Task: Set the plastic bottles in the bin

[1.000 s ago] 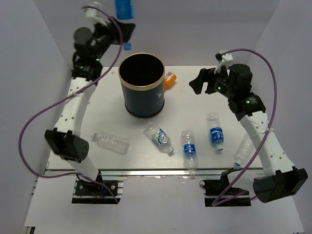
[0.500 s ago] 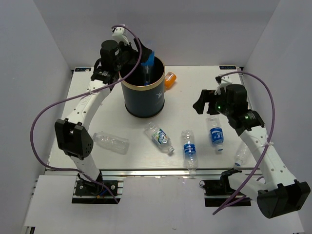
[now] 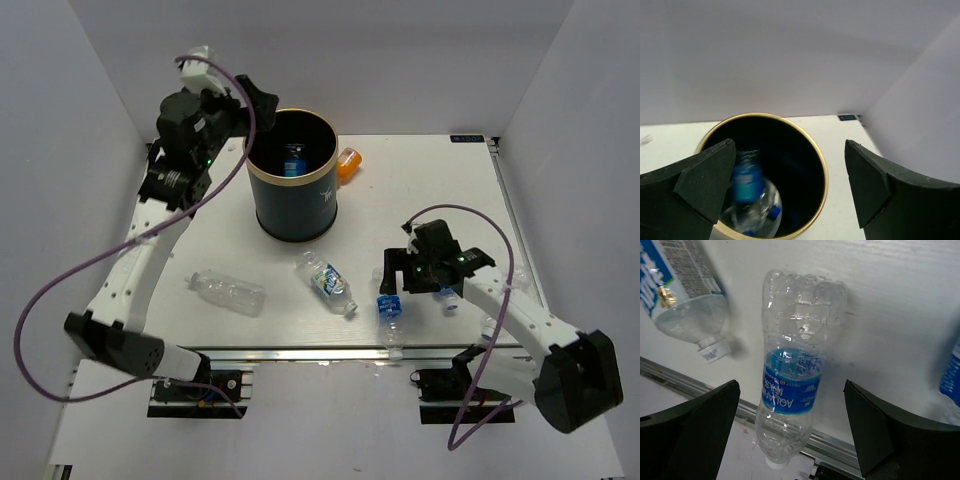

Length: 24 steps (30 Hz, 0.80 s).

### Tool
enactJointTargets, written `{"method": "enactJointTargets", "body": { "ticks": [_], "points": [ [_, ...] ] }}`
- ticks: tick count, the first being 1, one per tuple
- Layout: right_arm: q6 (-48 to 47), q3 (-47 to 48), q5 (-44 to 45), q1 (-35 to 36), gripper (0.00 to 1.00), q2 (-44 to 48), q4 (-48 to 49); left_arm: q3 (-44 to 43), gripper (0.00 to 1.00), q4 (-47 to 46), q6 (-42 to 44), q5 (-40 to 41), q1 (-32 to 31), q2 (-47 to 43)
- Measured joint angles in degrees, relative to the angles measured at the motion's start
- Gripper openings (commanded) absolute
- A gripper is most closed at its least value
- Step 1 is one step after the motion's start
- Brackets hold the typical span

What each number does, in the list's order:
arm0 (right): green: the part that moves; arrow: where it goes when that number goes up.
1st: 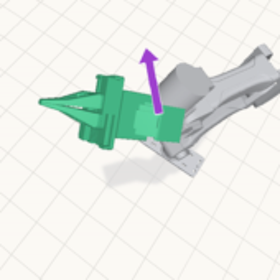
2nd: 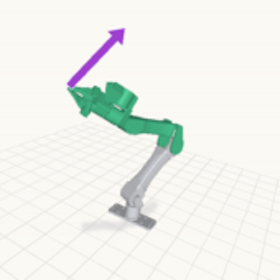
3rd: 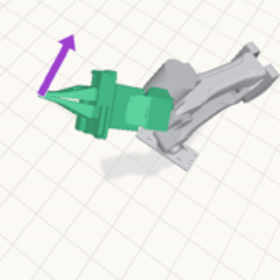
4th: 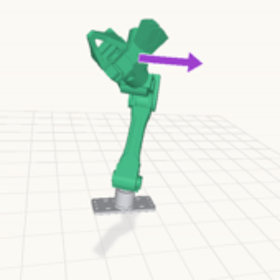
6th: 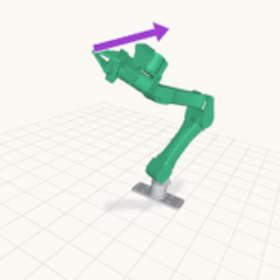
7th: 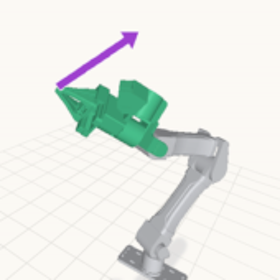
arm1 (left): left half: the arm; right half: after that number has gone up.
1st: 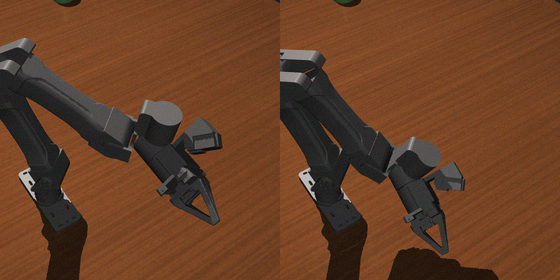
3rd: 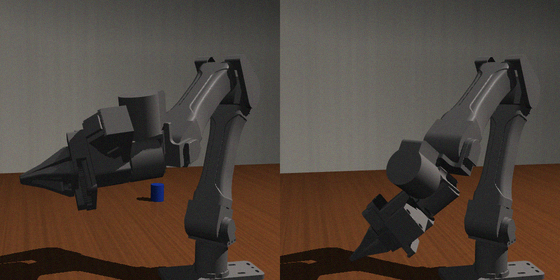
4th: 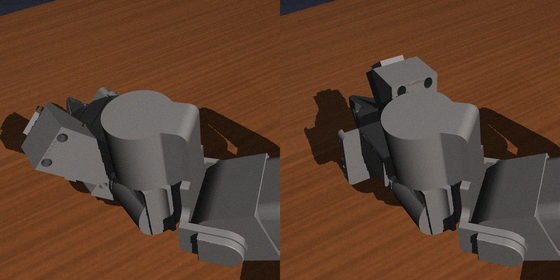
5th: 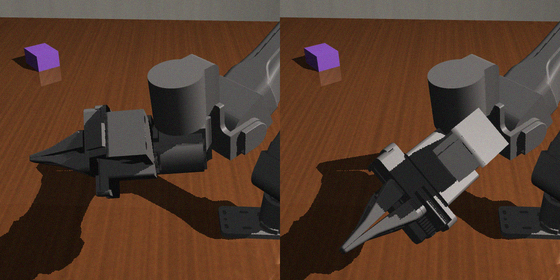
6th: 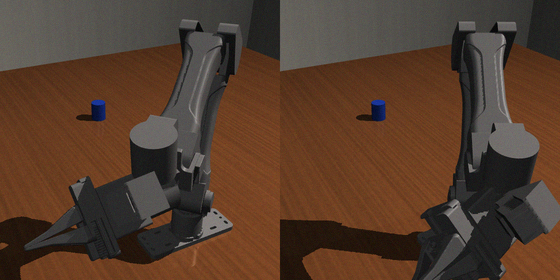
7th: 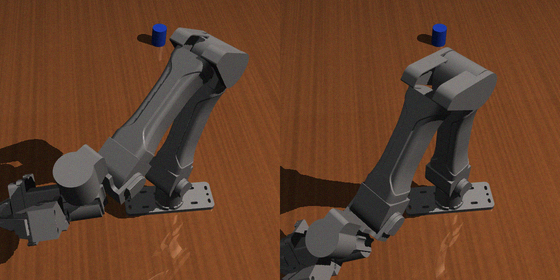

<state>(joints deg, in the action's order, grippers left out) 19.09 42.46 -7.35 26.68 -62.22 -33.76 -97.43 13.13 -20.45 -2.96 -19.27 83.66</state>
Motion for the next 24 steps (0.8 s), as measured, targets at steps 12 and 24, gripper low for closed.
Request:
{"method": "enactJointTargets", "body": {
  "ticks": [12, 24],
  "points": [
    [-0.2, 0.3, 6.4, 3.1, 0.26, -14.1, 10.9, 26.7, 0.98, 23.4, -17.8, 28.3, 0.0, -26.9],
    [-9.0, 47.1, 10.9, 3.0, 0.22, -20.8, 23.7, 39.1, 0.98, 43.6, -40.0, 33.2, 0.0, -34.9]
  ]
}}
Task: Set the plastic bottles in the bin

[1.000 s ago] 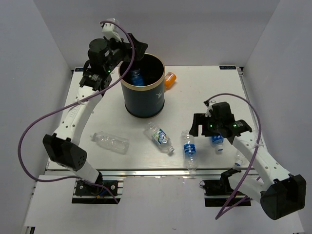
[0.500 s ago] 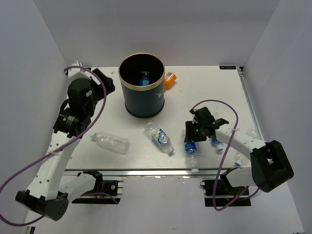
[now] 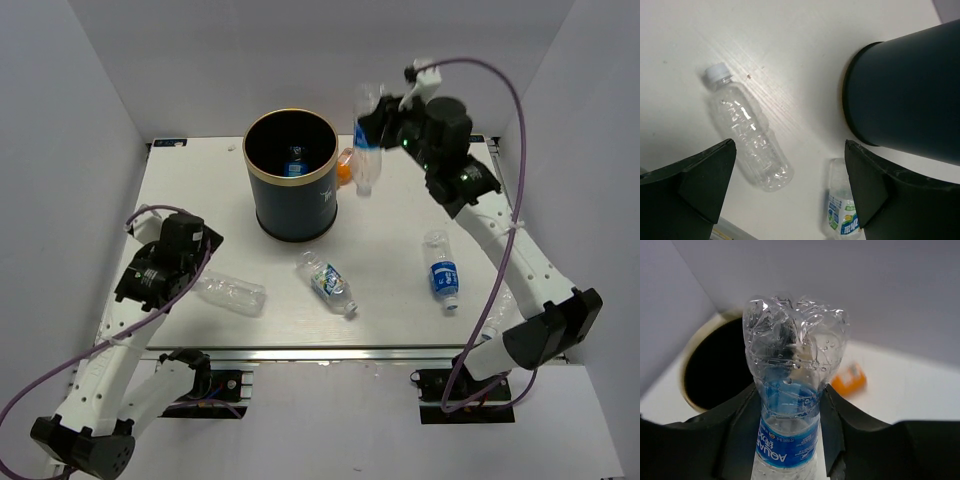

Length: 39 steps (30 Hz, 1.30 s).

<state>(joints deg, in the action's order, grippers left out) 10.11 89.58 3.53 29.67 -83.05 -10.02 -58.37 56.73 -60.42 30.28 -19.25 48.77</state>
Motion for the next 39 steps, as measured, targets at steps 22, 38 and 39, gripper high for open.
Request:
{"method": "enactJointTargets", "body": {
  "ticks": [22, 38, 39],
  "points": [
    [-7.0, 29.8, -16.3, 6.3, 0.89, -32.9, 8.6, 15.3, 0.98, 0.3, -14.2, 0.9, 0.0, 1.0],
    [-5.5, -6.8, -1.5, 0.5, 0.89, 11.5, 6.3, 19.3, 0.87, -10.9, -13.9, 0.4, 1.0, 16.6],
    [-4.6, -8.9, -0.4, -0.8, 0.89, 12.5, 4.9, 19.4, 0.77, -11.8, -13.7, 0.3, 1.2, 17.5]
  ]
}}
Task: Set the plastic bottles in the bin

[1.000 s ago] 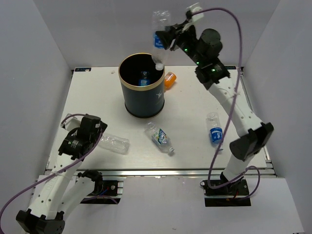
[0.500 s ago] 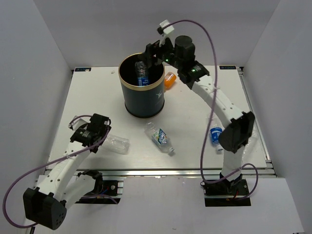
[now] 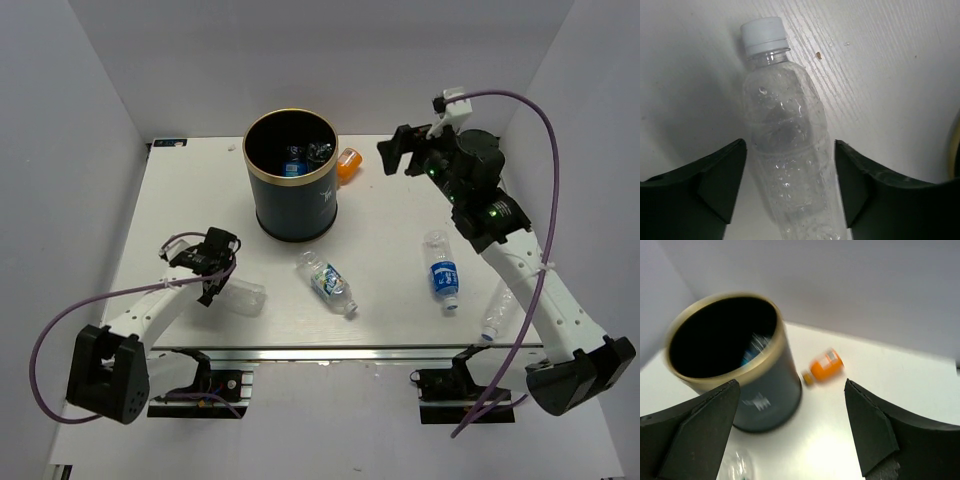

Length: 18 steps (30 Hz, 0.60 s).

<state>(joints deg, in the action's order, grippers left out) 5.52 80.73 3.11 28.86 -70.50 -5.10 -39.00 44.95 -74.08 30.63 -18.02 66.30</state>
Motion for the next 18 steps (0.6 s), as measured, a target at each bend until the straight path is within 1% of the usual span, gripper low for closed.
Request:
{"method": "enactJointTargets", "body": {
  "ticks": [1, 3, 4, 6, 7, 11, 12, 13, 14, 15, 17, 18],
  "points": [
    [0.9, -1.8, 0.8, -1.3, 0.89, 0.8, -1.5, 0.0, 0.71, -0.7, 0.1, 0.0, 0.2, 0.7],
    [2.7, -5.1, 1.6, -4.2, 0.89, 1.9, -4.4, -0.2, 0.66, -1.8, 1.4, -0.1, 0.8, 2.0],
    [3.5, -6.8, 1.7, -5.7, 0.89, 2.5, -5.9, -0.8, 0.61, -1.8, 2.1, 0.0, 1.0, 2.7],
    [5.0, -10.5, 1.9, -8.4, 0.89, 4.2, -8.0, -3.0, 0.54, -1.4, 3.7, 0.5, 1.3, 3.9],
    [5.7, -12.2, 2.3, -9.7, 0.89, 5.3, -9.2, -4.4, 0.46, -1.5, 4.5, 0.9, 1.4, 4.3],
    [6.6, -14.2, 3.3, -11.7, 0.89, 8.6, -12.3, -9.3, 0.29, 0.4, 7.4, 2.3, 1.8, 5.5],
    [6.6, -14.2, 3.5, -11.8, 0.89, 9.4, -12.3, -10.4, 0.29, 1.1, 7.9, 2.7, 1.8, 5.5],
    [6.6, -14.2, 3.7, -12.0, 0.89, 10.1, -12.3, -11.7, 0.3, 2.0, 8.6, 3.1, 1.8, 5.5],
    [6.7, -14.2, 3.9, -12.0, 0.89, 10.8, -12.3, -13.0, 0.49, 2.6, 9.6, 3.7, 1.8, 5.3],
    [6.8, -14.2, 4.1, -12.0, 0.89, 11.4, -12.3, -14.1, 0.64, 3.0, 10.6, 4.1, 1.8, 4.9],
    [6.8, -14.3, 4.2, -12.2, 0.89, 12.2, -12.3, -15.6, 0.77, 3.0, 11.8, 4.6, 1.8, 3.5],
    [6.8, -14.6, 4.3, -12.2, 0.89, 12.3, -12.2, -16.0, 0.92, 2.9, 12.5, 4.6, 1.8, 2.7]
  ]
}}
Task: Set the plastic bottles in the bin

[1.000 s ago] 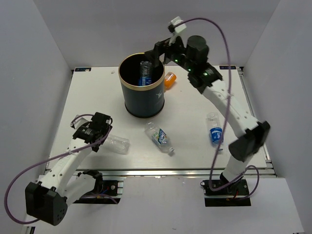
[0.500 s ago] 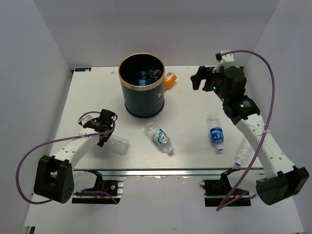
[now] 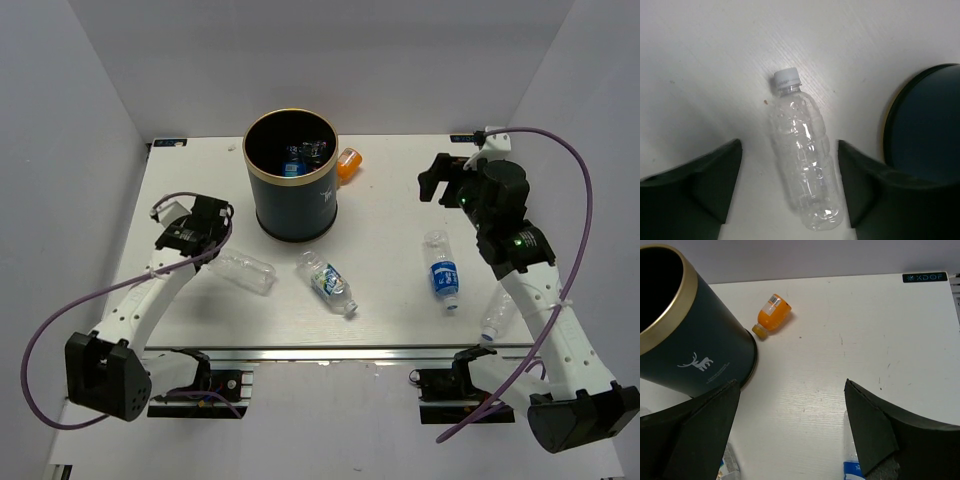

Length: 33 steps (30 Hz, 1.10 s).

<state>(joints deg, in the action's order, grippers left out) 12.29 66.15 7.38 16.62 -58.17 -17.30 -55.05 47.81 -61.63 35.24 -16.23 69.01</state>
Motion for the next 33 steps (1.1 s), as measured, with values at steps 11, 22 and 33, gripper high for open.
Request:
{"method": "enactJointTargets", "body": {
  "ticks": [11, 22, 33],
  "points": [
    [0.0, -0.9, 0.5, -0.1, 0.89, -0.2, -0.4, -0.6, 0.98, -4.5, 2.5, -4.8, 0.6, 11.0],
    [0.8, -1.4, -0.7, -0.1, 0.89, -0.2, -0.5, 2.6, 0.85, -18.9, -0.8, -9.4, 0.7, 22.3],
    [0.8, -1.6, -0.5, -0.1, 0.89, 0.0, -0.7, -7.7, 0.46, -11.3, 2.5, -1.3, 0.7, 22.8]
  ]
}}
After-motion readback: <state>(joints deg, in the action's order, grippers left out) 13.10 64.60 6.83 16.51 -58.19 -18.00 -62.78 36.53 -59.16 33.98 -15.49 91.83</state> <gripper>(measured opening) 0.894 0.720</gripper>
